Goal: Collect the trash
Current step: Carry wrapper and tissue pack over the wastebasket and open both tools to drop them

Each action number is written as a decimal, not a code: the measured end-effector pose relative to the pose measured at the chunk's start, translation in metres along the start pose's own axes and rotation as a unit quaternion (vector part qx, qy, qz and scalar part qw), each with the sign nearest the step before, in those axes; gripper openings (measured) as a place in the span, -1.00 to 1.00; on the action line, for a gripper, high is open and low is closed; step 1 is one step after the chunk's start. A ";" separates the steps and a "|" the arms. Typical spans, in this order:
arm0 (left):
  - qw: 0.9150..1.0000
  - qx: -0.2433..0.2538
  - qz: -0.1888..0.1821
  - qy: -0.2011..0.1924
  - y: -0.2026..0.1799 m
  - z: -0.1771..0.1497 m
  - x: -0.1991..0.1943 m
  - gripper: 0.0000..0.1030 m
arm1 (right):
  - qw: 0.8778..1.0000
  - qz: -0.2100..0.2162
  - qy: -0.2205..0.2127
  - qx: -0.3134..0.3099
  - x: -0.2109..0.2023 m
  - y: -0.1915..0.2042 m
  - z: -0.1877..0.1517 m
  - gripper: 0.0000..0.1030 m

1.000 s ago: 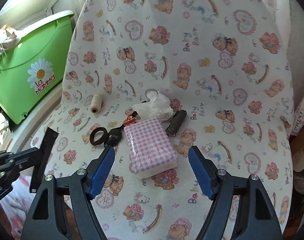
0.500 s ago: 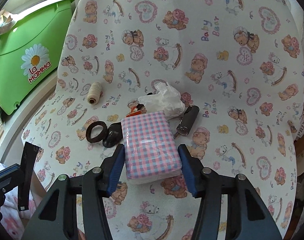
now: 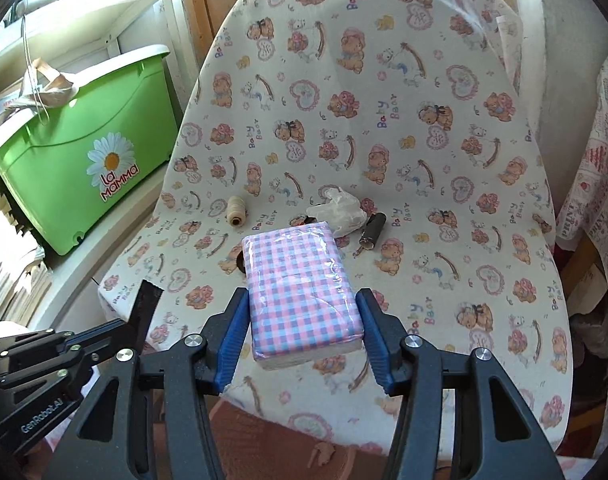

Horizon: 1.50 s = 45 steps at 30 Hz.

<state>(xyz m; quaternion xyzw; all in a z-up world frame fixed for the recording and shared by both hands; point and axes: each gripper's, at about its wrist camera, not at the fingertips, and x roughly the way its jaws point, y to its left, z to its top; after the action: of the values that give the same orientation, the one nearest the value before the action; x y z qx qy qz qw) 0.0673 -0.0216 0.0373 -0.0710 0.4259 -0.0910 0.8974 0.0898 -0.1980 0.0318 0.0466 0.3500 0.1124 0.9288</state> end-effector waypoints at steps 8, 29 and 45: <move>1.000 -0.006 -0.011 0.021 0.002 -0.016 0.004 -0.95 | 0.998 0.007 0.005 0.061 -0.037 0.006 -0.042 0.09; 0.989 -0.018 0.025 0.148 0.019 -0.082 0.070 -0.95 | 0.973 0.003 0.200 0.113 0.041 -0.004 -0.137 0.07; 0.954 -0.111 -0.014 0.277 0.054 -0.118 0.159 -0.94 | 0.925 0.038 0.316 0.207 0.138 -0.025 -0.201 0.02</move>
<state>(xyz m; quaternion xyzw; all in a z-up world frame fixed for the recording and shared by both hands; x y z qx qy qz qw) 0.0797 -0.0100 -0.1670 -0.1483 0.6643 -0.0721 0.7290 0.0617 -0.1877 -0.2114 0.2127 0.6385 0.0817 0.7351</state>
